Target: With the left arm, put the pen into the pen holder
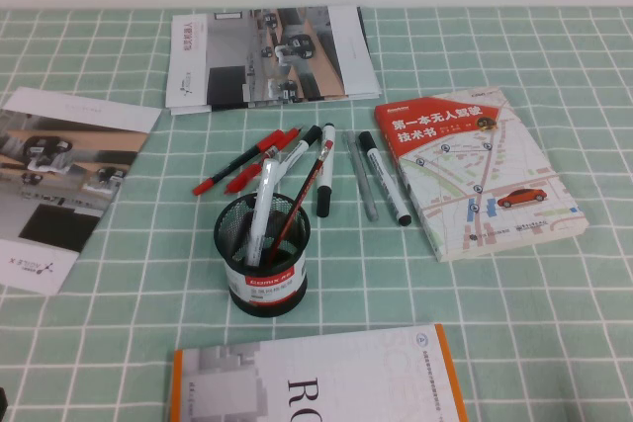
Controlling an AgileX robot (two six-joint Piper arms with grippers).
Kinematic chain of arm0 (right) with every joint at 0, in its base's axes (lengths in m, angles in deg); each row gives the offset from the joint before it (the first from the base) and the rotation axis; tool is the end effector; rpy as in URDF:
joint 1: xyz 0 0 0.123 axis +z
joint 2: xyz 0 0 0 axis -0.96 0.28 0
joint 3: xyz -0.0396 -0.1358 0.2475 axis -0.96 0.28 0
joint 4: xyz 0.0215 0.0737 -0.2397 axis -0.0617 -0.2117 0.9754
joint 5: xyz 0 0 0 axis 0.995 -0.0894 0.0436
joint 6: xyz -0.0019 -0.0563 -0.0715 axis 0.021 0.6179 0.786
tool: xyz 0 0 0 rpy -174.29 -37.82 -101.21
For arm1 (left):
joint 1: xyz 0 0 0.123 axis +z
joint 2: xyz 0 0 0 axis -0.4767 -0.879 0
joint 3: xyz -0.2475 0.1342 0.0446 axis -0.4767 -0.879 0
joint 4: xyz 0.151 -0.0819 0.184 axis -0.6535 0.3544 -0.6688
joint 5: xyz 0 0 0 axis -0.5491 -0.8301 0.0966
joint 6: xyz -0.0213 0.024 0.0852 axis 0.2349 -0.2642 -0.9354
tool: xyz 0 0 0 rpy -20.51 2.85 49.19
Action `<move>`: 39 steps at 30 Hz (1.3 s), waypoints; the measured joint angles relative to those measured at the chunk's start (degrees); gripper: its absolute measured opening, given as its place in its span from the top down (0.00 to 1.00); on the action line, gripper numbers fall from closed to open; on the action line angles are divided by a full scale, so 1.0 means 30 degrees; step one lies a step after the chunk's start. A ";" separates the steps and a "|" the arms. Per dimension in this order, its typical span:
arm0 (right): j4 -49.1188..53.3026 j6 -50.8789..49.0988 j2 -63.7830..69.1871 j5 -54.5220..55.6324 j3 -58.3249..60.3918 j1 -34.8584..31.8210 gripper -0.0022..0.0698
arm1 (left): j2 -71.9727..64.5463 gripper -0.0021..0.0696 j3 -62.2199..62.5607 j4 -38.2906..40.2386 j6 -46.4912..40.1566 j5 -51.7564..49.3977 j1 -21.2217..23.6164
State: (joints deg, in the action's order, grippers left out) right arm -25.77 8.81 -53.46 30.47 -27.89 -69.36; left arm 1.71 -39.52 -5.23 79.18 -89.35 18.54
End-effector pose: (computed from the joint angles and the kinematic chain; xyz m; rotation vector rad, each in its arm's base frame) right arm 0.0521 0.0118 0.1723 -0.0022 1.8460 0.2295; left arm 0.0516 -0.0104 0.1719 0.1880 1.8671 -0.1215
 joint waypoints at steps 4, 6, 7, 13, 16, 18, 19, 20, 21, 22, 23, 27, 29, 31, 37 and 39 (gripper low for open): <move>0.0000 0.0000 0.0000 0.0000 0.0000 0.0000 1.00 | 0.0000 0.98 0.0000 0.0000 0.0000 0.0000 0.0000; 0.0000 0.0000 0.0000 0.0000 0.0000 0.0000 1.00 | 0.0000 0.98 0.0000 0.0000 0.0000 0.0000 0.0000; 0.0000 0.0000 0.0000 0.0000 0.0000 0.0000 1.00 | 0.0000 0.98 0.0000 0.0000 0.0000 0.0000 0.0000; 0.0000 0.0000 0.0000 0.0000 0.0000 0.0000 1.00 | 0.0000 0.98 0.0000 0.0000 0.0000 0.0000 0.0000; 0.0000 0.0000 0.0000 0.0000 0.0000 0.0000 1.00 | 0.0000 0.98 0.0000 0.0000 0.0000 0.0000 0.0000; 0.0000 0.0000 0.0000 0.0000 0.0000 0.0000 1.00 | 0.0000 0.98 0.0000 -0.0037 0.0000 0.0000 0.0000; 0.0000 0.0000 0.0000 0.0000 0.0000 0.0000 1.00 | 0.0000 0.98 0.0000 -0.0113 0.0000 0.0000 0.0000; 0.0000 0.0000 0.0000 0.0000 0.0000 0.0000 1.00 | 0.0000 0.98 0.0000 -0.0214 0.0000 0.0000 0.0000; 0.0000 0.0000 0.0000 0.0000 0.0000 0.0000 1.00 | 0.0000 0.98 0.0000 -0.0239 0.0000 0.0000 0.0000; 0.0000 0.0000 0.0000 0.0000 0.0000 0.0000 1.00 | 0.0000 0.98 0.0000 -0.0291 0.0000 0.0000 0.0000; 0.0000 0.0000 0.0000 0.0000 0.0000 0.0000 1.00 | 0.0000 0.98 0.0000 -0.0339 0.0000 0.0000 0.0000; 0.0000 0.0000 0.0000 0.0000 0.0000 0.0000 1.00 | 0.0000 0.98 0.0000 -0.0387 -0.0036 0.0033 0.0000; 0.0000 0.0000 0.0000 0.0000 0.0000 0.0000 1.00 | 0.0000 0.98 0.0000 -0.0387 -0.0036 0.0033 0.0000; 0.0000 0.0000 0.0000 0.0000 0.0000 0.0000 1.00 | 0.0000 0.98 0.0000 -0.0285 0.0000 0.0120 0.0000; 0.0000 0.0000 0.0000 0.0000 0.0000 0.0000 1.00 | 0.0000 0.98 -0.0076 0.0535 0.0881 0.0834 0.0000; 0.0000 0.0000 0.0000 0.0000 0.0000 0.0000 1.00 | 0.0000 0.98 -0.0076 0.0794 0.1236 0.1081 0.0000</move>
State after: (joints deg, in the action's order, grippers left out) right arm -25.77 8.81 -53.46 30.47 -27.89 -69.36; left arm 1.71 -39.74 -2.85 82.89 -86.10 18.54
